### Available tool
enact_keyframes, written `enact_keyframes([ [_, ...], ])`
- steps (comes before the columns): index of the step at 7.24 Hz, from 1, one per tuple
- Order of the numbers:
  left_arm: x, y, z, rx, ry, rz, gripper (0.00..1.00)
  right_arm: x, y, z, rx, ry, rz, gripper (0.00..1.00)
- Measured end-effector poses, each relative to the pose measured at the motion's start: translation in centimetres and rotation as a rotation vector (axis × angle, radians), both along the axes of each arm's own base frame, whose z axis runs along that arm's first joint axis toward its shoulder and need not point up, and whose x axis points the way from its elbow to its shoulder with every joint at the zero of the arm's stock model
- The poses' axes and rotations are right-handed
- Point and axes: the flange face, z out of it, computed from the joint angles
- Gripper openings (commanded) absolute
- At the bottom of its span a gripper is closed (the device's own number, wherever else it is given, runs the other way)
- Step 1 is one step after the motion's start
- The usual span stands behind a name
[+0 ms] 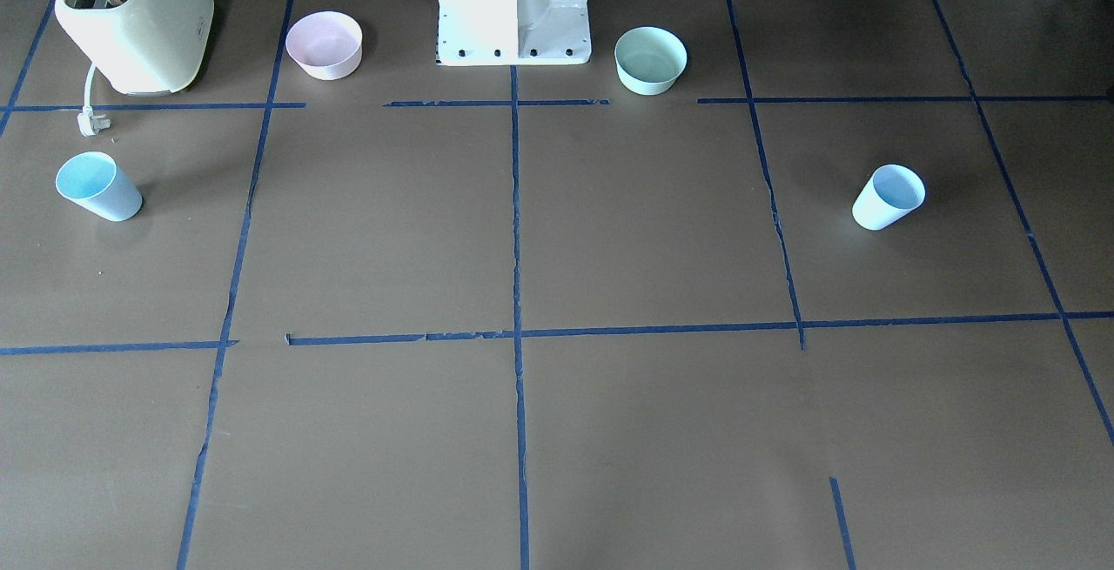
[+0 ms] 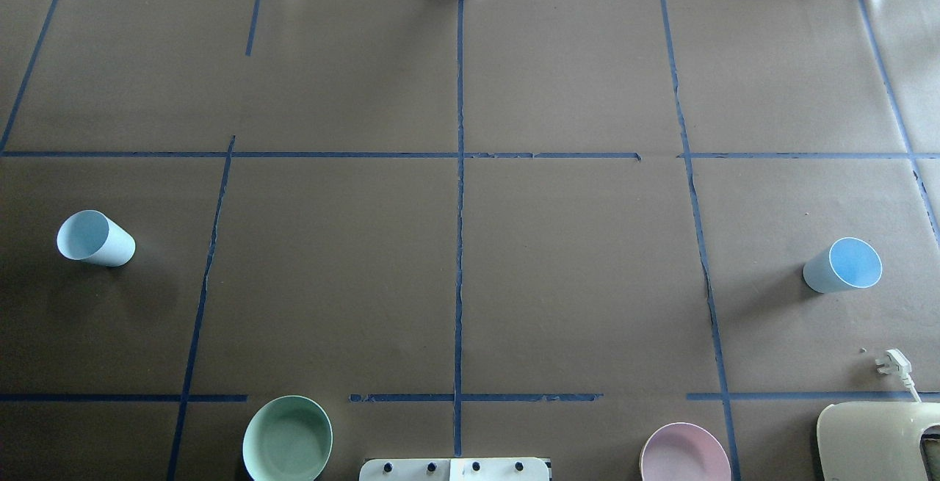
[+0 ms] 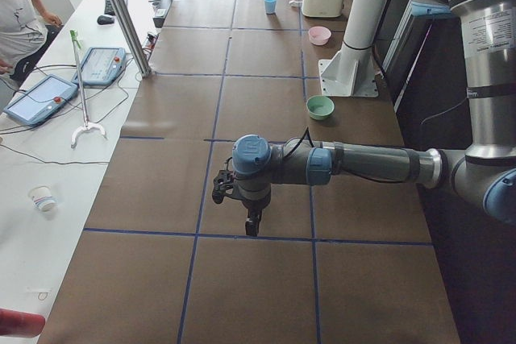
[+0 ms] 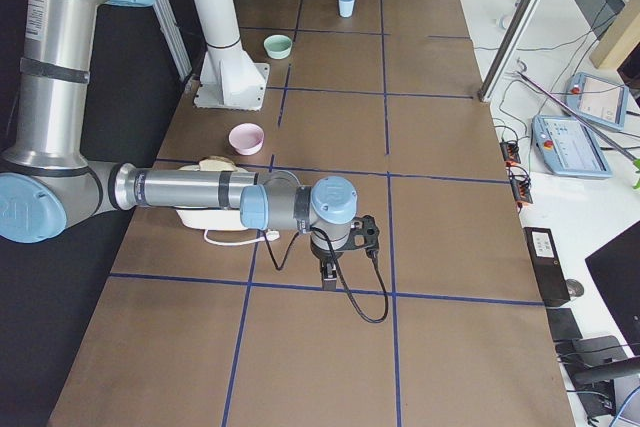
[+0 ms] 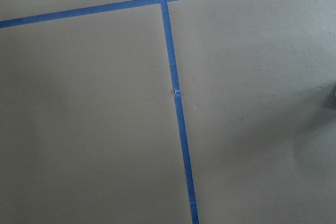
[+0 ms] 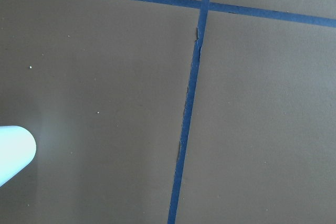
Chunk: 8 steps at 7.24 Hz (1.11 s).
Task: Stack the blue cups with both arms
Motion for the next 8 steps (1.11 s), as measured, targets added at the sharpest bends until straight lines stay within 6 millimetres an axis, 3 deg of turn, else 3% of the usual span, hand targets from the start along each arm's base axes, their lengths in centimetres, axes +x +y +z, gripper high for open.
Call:
enact_keyframes([
  [4, 0.2, -0.1, -0.5, 0.021, -0.005, 0.014, 1.0, 0.0, -0.1, -0.4, 0.01, 0.0, 0.0, 1.0],
  [8, 1.2, -5.2, -5.6, 0.202, 0.014, 0.009, 1.0, 0.0, -0.1, -0.7, 0.014, 0.0, 0.0, 1.0],
])
